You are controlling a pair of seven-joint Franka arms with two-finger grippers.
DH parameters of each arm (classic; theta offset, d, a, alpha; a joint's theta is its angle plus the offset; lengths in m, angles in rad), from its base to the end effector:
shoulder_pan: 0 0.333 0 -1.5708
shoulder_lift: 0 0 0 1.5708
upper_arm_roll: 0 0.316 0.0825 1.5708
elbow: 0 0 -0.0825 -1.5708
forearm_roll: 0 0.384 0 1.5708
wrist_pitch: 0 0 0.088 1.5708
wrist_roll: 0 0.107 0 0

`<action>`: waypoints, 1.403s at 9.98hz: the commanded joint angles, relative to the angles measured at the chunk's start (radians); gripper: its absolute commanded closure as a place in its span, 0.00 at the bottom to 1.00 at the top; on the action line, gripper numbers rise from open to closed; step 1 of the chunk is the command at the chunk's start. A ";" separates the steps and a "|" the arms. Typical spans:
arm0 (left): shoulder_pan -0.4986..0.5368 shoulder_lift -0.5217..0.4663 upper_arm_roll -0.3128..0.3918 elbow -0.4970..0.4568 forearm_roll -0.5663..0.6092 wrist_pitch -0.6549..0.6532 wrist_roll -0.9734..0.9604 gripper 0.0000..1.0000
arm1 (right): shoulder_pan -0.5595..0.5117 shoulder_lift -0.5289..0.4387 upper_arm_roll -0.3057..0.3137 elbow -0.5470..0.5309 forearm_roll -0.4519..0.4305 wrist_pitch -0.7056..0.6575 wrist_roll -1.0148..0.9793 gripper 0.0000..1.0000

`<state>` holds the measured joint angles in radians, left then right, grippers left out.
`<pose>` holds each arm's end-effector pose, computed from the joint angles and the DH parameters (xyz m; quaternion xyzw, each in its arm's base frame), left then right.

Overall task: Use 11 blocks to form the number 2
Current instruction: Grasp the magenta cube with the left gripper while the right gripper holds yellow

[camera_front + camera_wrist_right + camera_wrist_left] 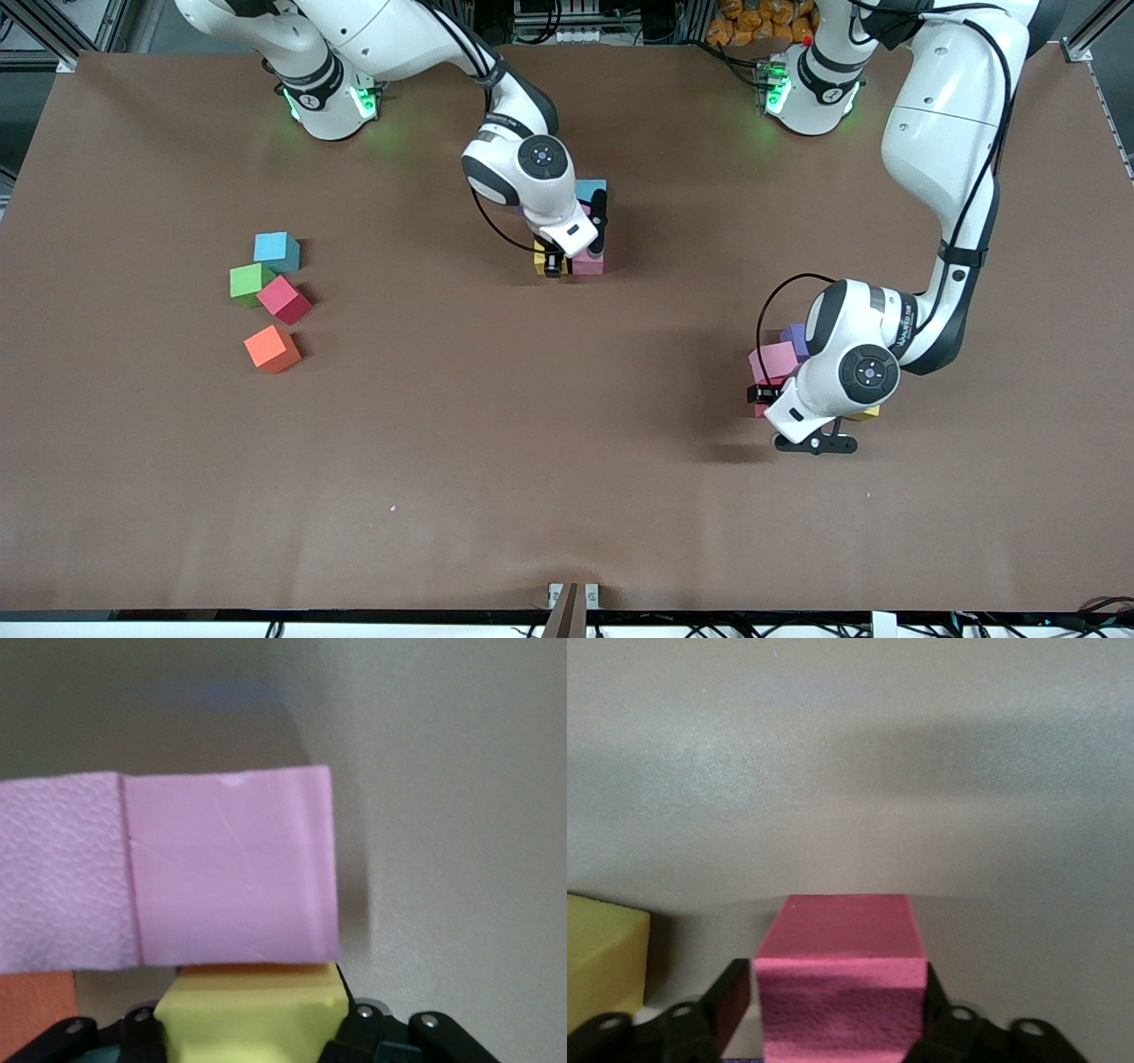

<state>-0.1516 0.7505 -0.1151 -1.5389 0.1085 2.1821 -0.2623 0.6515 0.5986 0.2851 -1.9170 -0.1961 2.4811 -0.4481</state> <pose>0.6751 -0.1686 0.2039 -0.9985 0.0222 0.0481 0.0160 0.3753 0.5005 0.1885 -0.7337 -0.6792 0.0058 0.0190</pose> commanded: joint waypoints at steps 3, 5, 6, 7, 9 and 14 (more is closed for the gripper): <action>0.006 0.004 -0.005 0.019 0.005 0.002 0.000 0.32 | 0.017 0.026 -0.004 0.039 0.020 -0.013 0.008 0.72; 0.004 0.003 -0.005 0.019 0.005 0.002 -0.005 0.32 | 0.017 0.026 -0.004 0.039 0.020 -0.011 0.009 0.67; 0.004 -0.014 -0.006 0.019 0.005 0.002 -0.006 0.35 | 0.017 0.027 -0.004 0.039 0.020 -0.005 0.012 0.63; 0.003 -0.029 -0.008 0.019 0.005 0.001 -0.012 0.36 | 0.017 0.027 -0.006 0.039 0.020 -0.005 0.014 0.62; -0.003 -0.051 -0.014 0.019 0.005 0.001 -0.025 0.37 | 0.017 0.026 -0.007 0.039 0.020 -0.005 0.014 0.62; 0.000 -0.157 -0.054 0.019 0.005 -0.031 -0.051 0.38 | 0.016 0.020 -0.010 0.039 0.027 -0.011 0.014 0.62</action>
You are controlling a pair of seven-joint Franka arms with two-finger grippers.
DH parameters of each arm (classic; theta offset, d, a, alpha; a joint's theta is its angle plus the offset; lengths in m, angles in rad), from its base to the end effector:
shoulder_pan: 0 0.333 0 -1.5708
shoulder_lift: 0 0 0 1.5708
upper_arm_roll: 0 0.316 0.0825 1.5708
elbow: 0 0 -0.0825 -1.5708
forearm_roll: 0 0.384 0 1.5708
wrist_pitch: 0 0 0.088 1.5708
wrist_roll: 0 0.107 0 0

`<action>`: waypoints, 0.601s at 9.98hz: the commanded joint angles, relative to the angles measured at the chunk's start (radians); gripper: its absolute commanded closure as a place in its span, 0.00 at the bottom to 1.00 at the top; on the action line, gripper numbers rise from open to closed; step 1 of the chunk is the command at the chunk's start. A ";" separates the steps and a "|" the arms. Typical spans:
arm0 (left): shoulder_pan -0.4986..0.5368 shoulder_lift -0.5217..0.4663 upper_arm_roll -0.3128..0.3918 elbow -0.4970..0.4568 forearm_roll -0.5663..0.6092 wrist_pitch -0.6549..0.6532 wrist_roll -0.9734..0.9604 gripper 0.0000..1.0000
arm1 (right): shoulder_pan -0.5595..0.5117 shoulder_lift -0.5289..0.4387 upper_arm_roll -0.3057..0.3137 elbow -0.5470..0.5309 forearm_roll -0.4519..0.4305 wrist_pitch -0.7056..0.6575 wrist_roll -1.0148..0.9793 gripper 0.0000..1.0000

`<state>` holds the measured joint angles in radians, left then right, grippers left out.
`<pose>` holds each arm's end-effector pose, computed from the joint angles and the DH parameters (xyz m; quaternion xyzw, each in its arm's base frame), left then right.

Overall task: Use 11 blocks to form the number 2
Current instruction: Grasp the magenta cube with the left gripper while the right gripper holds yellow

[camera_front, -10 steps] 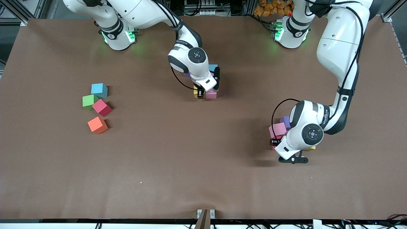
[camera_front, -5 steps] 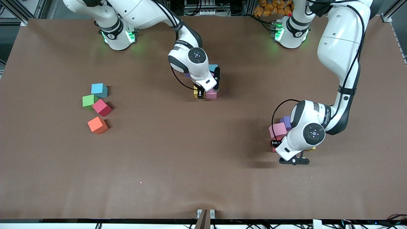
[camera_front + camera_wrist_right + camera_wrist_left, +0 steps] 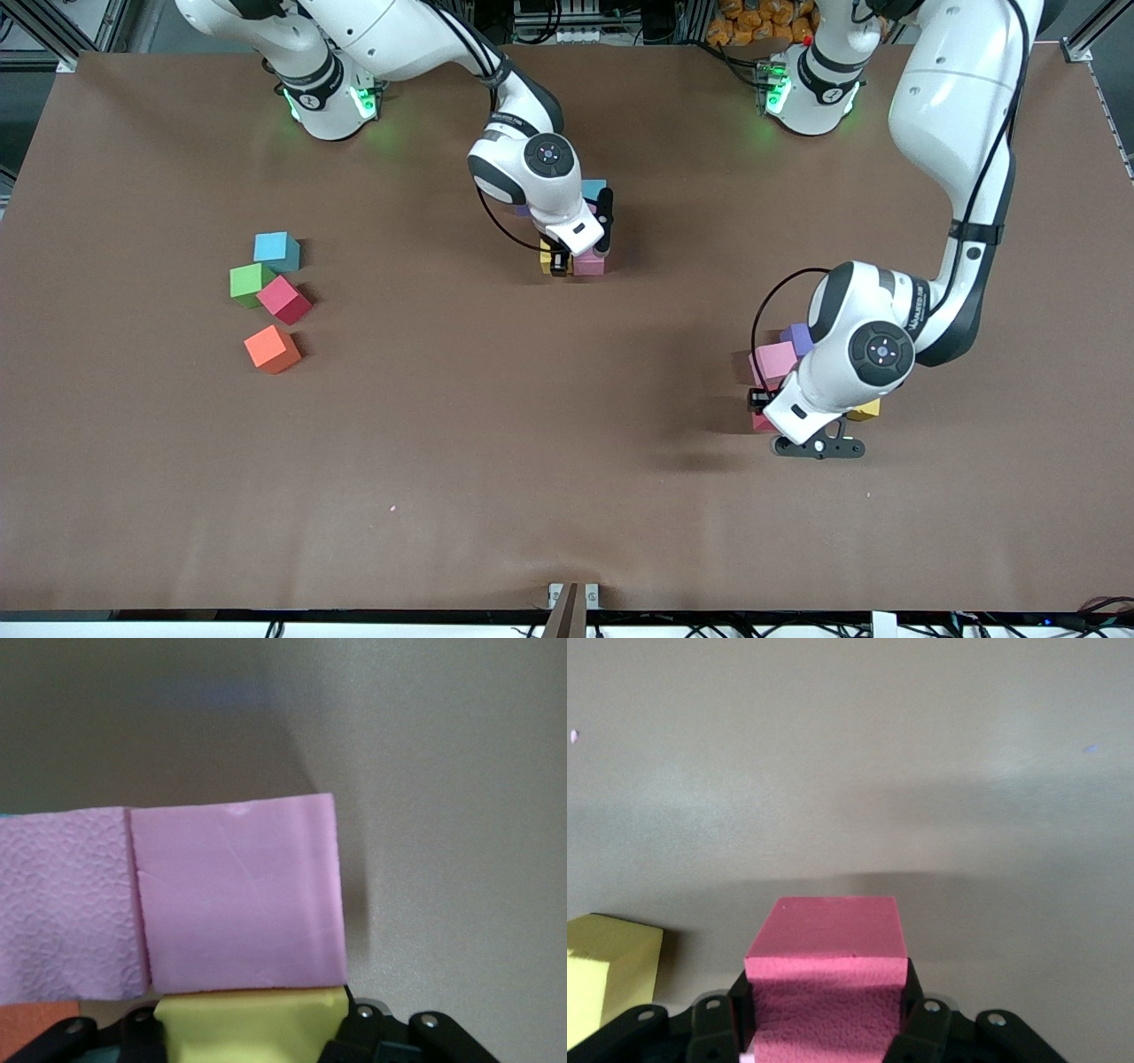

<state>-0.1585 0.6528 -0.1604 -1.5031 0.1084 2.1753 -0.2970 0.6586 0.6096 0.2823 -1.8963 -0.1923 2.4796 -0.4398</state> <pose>0.6846 -0.2016 0.2898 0.9996 -0.0242 0.0126 0.0075 0.3775 0.5061 0.1893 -0.7369 -0.6756 0.0024 0.0211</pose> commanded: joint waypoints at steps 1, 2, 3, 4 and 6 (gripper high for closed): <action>0.004 -0.076 -0.010 -0.017 0.004 -0.025 -0.017 0.39 | 0.009 0.007 -0.008 0.019 0.037 -0.010 0.006 0.62; 0.000 -0.091 -0.017 -0.017 0.004 -0.035 -0.019 0.39 | 0.007 0.007 -0.008 0.019 0.037 -0.010 0.006 0.62; 0.000 -0.105 -0.037 -0.017 0.004 -0.058 -0.031 0.39 | 0.007 0.007 -0.009 0.017 0.037 -0.010 0.006 0.62; 0.000 -0.123 -0.060 -0.017 0.004 -0.081 -0.077 0.39 | 0.007 0.009 -0.009 0.019 0.037 -0.010 0.006 0.53; 0.004 -0.163 -0.076 -0.017 0.005 -0.117 -0.094 0.42 | 0.007 0.007 -0.011 0.019 0.039 -0.010 -0.002 0.00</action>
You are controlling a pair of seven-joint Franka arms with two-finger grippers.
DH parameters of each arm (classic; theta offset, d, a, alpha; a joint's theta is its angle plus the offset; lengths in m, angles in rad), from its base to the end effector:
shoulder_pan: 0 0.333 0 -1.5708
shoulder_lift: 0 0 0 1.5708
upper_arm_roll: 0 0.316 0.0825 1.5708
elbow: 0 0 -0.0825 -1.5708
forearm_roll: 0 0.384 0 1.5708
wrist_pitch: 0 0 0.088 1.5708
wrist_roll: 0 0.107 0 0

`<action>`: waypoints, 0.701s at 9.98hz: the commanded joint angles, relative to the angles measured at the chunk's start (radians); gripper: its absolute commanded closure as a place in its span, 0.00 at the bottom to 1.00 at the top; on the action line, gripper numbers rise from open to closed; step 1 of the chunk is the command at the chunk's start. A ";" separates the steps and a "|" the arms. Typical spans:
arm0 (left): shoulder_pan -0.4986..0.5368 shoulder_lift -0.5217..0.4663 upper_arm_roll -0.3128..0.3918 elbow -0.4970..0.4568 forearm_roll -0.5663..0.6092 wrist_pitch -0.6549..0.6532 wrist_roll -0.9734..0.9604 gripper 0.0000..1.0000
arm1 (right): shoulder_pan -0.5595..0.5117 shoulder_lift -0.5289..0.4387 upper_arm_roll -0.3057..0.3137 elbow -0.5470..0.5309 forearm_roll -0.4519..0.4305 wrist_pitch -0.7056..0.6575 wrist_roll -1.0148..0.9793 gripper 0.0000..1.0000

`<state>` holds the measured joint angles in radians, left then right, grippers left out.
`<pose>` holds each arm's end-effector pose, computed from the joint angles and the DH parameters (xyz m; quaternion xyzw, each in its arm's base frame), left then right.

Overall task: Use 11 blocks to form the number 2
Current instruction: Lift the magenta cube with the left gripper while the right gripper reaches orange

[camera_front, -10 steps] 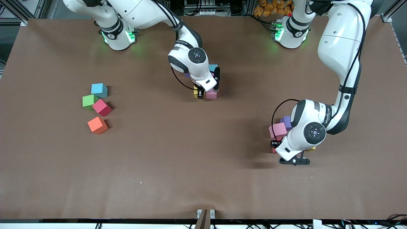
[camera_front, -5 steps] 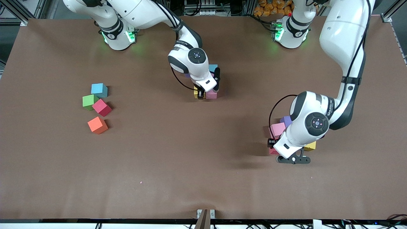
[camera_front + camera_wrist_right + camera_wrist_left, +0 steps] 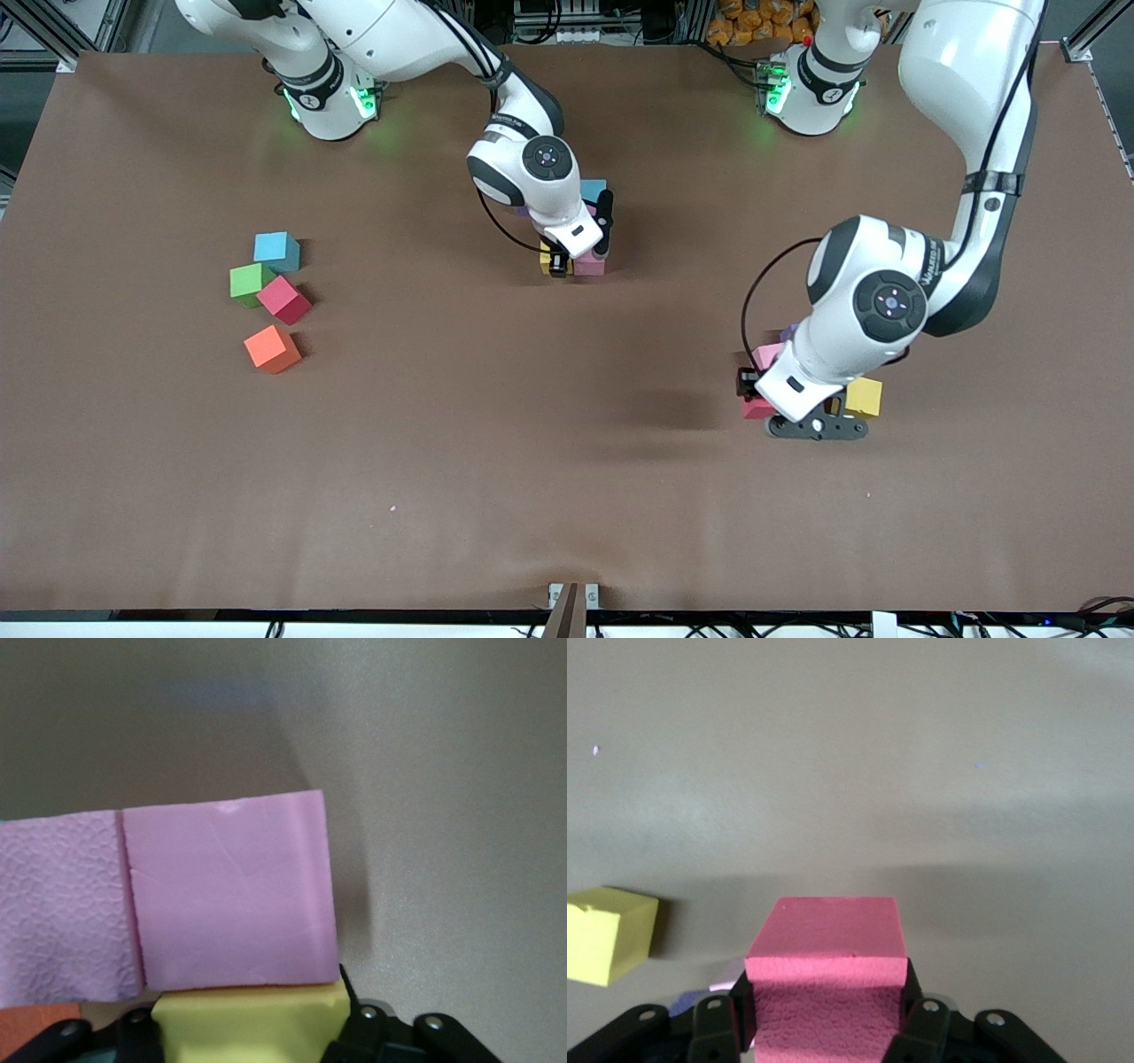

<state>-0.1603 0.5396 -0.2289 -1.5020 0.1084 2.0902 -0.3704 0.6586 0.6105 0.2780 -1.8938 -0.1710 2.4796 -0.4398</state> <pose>0.6643 -0.2383 0.3660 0.9993 -0.0173 0.0257 0.0211 0.3801 0.5050 0.1893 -0.7438 -0.6679 0.0038 0.0263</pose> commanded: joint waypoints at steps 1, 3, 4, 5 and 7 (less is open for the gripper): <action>0.013 -0.068 -0.009 -0.020 0.008 -0.035 -0.010 0.42 | 0.007 -0.001 -0.006 0.016 0.018 -0.013 -0.002 0.00; 0.018 -0.092 -0.010 -0.018 0.005 -0.042 -0.010 0.42 | 0.007 -0.020 -0.006 0.015 0.018 -0.040 -0.004 0.00; 0.018 -0.096 -0.010 -0.018 0.005 -0.057 -0.010 0.42 | 0.007 -0.034 -0.005 0.015 0.018 -0.063 -0.004 0.00; 0.016 -0.102 -0.012 -0.017 -0.009 -0.061 -0.011 0.42 | 0.006 -0.049 -0.003 0.015 0.018 -0.094 -0.004 0.00; 0.018 -0.113 -0.009 -0.009 -0.065 -0.088 -0.013 0.42 | -0.002 -0.078 0.000 0.013 0.019 -0.131 -0.007 0.00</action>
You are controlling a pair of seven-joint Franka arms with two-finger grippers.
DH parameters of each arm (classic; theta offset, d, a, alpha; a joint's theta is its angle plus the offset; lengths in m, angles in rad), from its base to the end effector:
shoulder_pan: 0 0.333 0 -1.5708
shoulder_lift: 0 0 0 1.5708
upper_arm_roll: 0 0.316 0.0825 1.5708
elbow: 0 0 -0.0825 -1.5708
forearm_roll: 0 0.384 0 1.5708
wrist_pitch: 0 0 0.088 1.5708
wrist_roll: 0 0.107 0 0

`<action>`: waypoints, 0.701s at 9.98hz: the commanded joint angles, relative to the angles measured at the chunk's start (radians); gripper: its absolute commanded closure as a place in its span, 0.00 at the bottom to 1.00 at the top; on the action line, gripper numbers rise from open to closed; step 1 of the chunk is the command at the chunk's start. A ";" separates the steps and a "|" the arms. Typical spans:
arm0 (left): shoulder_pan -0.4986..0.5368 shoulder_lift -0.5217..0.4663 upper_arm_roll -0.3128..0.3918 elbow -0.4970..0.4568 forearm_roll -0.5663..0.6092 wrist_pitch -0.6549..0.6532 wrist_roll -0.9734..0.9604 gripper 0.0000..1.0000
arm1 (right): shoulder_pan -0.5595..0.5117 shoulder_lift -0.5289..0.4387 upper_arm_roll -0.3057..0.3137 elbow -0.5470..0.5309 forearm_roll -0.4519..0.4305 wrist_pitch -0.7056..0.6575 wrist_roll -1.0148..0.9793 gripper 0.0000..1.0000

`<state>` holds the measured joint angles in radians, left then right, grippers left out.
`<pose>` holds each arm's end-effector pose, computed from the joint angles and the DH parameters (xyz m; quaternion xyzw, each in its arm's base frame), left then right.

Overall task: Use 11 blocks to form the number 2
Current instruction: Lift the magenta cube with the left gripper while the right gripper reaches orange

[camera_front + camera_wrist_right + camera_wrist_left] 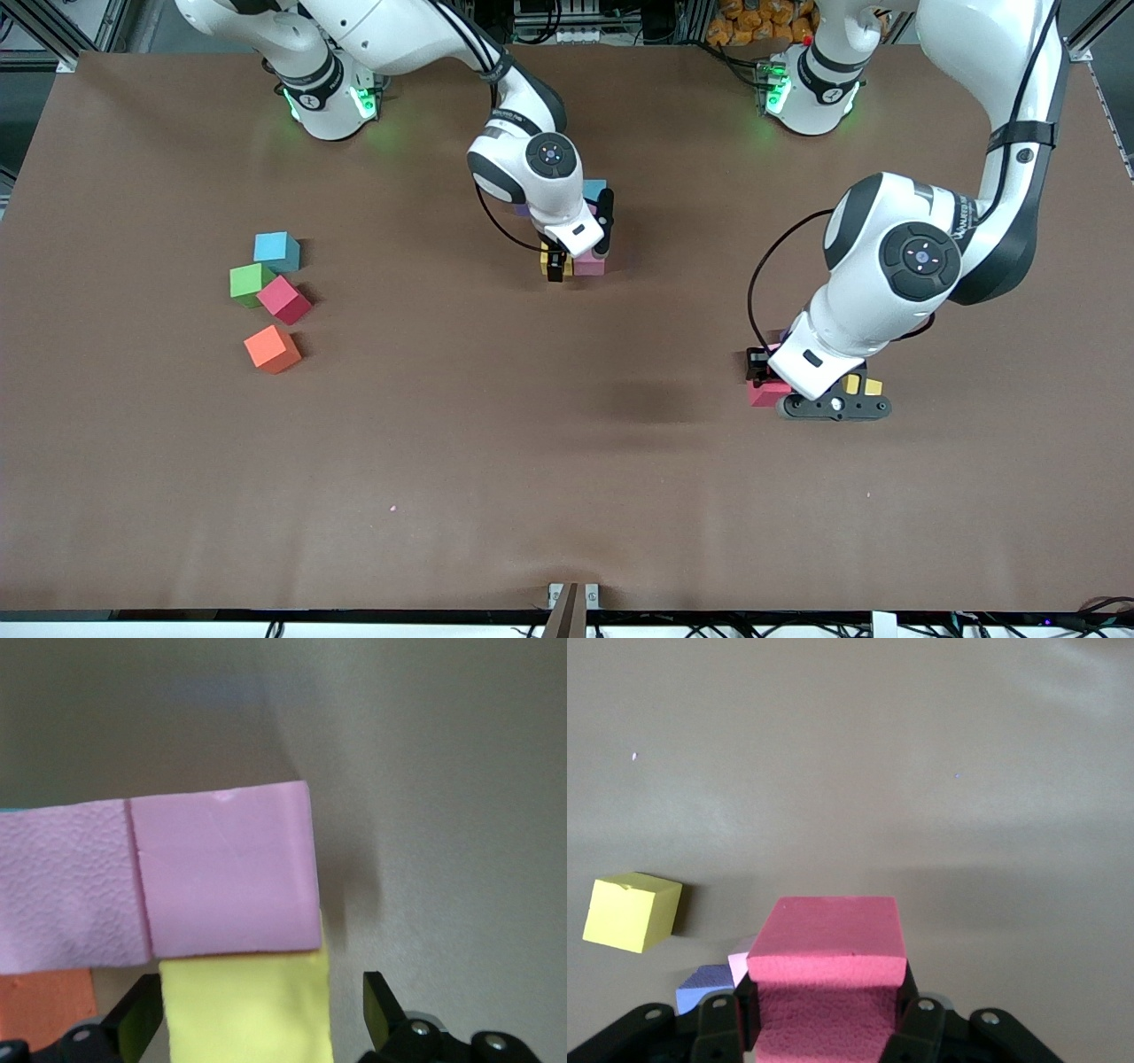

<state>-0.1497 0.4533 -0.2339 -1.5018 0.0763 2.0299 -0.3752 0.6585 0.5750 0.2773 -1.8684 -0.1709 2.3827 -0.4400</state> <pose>0.6544 -0.2327 0.4201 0.9989 -0.0060 0.0348 0.0305 0.3853 0.5048 0.2124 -0.7442 -0.6675 0.0201 0.0130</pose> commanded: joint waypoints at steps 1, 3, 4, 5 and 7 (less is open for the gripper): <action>0.007 -0.028 -0.005 0.001 -0.036 -0.043 -0.010 0.44 | -0.011 -0.067 0.003 -0.014 0.019 -0.055 -0.008 0.00; -0.005 -0.030 -0.008 0.002 -0.085 -0.059 -0.019 0.46 | -0.023 -0.130 0.003 -0.015 0.019 -0.123 -0.017 0.00; -0.008 -0.047 -0.015 0.002 -0.122 -0.059 -0.054 0.46 | -0.046 -0.176 0.000 -0.020 0.021 -0.157 -0.025 0.00; -0.010 -0.047 -0.040 0.002 -0.131 -0.059 -0.115 0.46 | -0.089 -0.217 -0.004 -0.029 0.021 -0.202 -0.025 0.00; -0.011 -0.045 -0.093 0.000 -0.132 -0.059 -0.253 0.46 | -0.216 -0.288 -0.021 -0.031 0.018 -0.287 -0.028 0.00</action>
<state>-0.1593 0.4250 -0.2992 -1.4941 -0.0361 1.9887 -0.5434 0.5327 0.3594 0.2621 -1.8664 -0.1709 2.1390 -0.4440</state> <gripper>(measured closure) 0.423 0.000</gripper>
